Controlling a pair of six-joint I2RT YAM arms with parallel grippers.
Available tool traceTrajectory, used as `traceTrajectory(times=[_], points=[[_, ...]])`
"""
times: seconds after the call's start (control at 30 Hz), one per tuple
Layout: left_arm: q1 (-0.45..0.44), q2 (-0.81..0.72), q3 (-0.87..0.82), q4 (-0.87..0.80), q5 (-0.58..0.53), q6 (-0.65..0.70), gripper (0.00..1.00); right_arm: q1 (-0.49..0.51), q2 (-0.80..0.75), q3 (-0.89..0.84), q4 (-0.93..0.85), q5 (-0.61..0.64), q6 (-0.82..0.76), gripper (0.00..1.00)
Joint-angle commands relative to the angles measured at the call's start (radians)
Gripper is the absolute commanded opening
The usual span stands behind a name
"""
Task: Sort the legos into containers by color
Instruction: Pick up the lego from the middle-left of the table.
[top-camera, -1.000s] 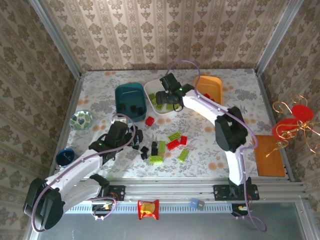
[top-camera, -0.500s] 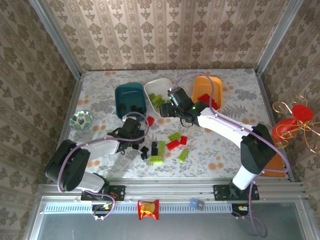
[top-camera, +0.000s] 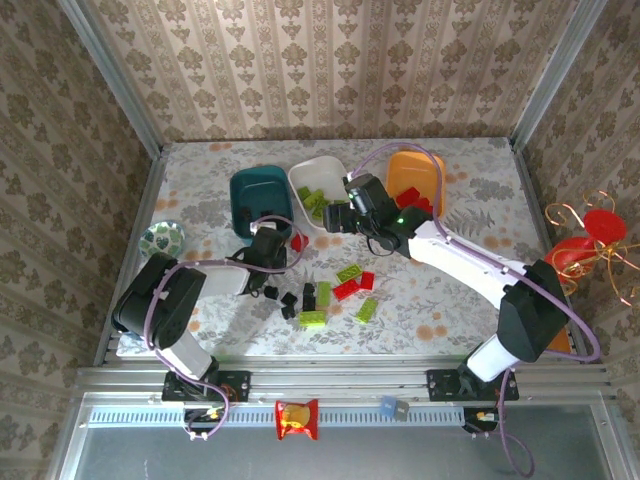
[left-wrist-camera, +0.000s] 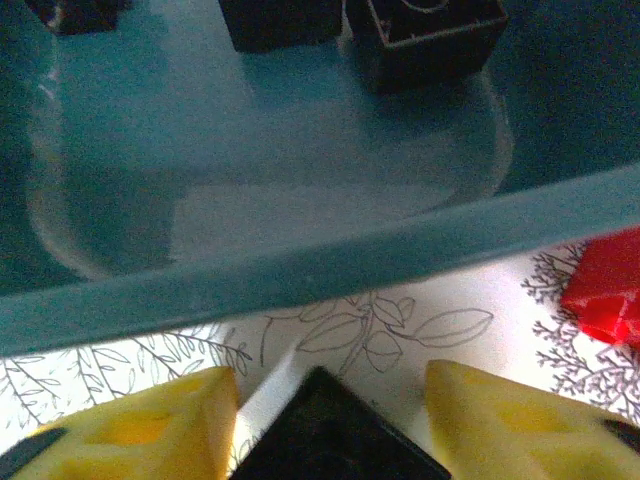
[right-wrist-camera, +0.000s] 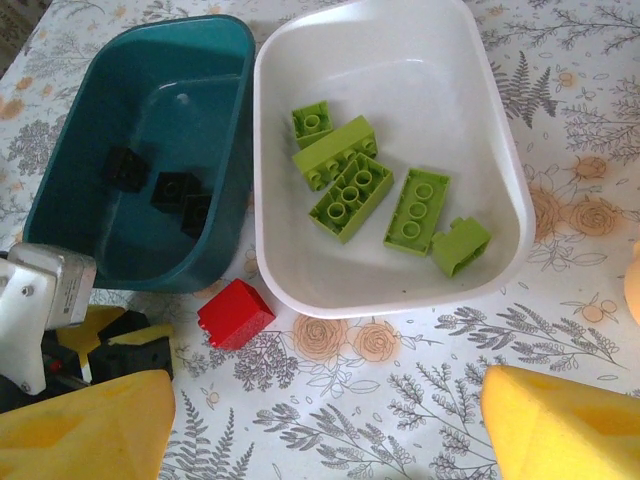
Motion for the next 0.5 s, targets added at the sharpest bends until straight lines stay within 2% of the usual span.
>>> traceTrajectory(times=[0.0, 0.23, 0.37, 0.47], points=[[-0.004, 0.007, -0.023, 0.018, 0.005, 0.000, 0.44, -0.002, -0.029, -0.021, 0.013, 0.033, 0.007, 0.81], [-0.058, -0.181, -0.097, -0.076, 0.012, -0.046, 0.27, -0.003, -0.044, -0.065, 0.025, 0.048, 0.020, 0.81], [-0.107, -0.365, -0.060, -0.224, -0.010, -0.053, 0.24, -0.002, -0.072, -0.110, 0.040, 0.050, 0.039, 0.81], [-0.103, -0.473, 0.002, -0.304, -0.013, -0.045, 0.24, -0.002, -0.102, -0.152, 0.052, 0.052, 0.054, 0.82]])
